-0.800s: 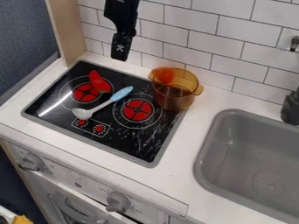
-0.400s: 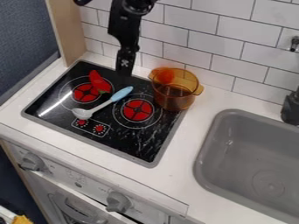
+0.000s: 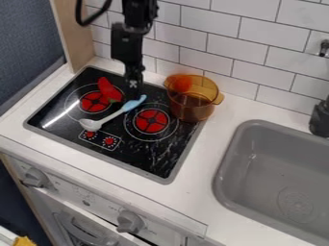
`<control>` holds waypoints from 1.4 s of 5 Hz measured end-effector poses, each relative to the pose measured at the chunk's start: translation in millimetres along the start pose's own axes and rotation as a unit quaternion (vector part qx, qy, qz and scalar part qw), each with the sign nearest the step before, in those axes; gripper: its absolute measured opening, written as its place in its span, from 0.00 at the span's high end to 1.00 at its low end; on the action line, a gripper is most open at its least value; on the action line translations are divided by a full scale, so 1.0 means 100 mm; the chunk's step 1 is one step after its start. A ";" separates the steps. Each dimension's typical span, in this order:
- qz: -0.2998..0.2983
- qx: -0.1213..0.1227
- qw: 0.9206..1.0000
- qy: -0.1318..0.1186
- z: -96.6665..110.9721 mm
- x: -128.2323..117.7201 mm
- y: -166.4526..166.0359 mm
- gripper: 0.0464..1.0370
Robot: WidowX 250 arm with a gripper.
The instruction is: Moved the ladle below the right burner
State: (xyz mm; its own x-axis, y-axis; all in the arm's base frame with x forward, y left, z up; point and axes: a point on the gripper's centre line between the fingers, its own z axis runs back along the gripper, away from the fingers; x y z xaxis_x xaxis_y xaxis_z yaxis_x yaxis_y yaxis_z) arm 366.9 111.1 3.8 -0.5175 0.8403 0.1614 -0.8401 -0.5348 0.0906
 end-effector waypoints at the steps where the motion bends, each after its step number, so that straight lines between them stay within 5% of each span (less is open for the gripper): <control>1: 0.009 0.015 1.000 -0.012 -0.21 0.03 -0.04 0.04; 2: 0.015 0.009 1.000 -0.011 -0.21 0.03 -0.06 0.07; 4: 0.022 -0.007 1.000 -0.016 -0.29 0.02 0.00 0.65; 5: 0.014 -0.014 1.000 -0.017 -0.29 0.02 0.05 0.75; 7: -0.014 -0.015 1.000 -0.022 -0.27 0.06 0.21 0.75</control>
State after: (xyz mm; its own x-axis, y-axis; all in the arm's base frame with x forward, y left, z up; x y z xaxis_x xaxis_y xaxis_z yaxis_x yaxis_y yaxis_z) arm 342.0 107.4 -19.6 -0.4864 0.8498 0.2031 -0.8591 -0.5075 0.0665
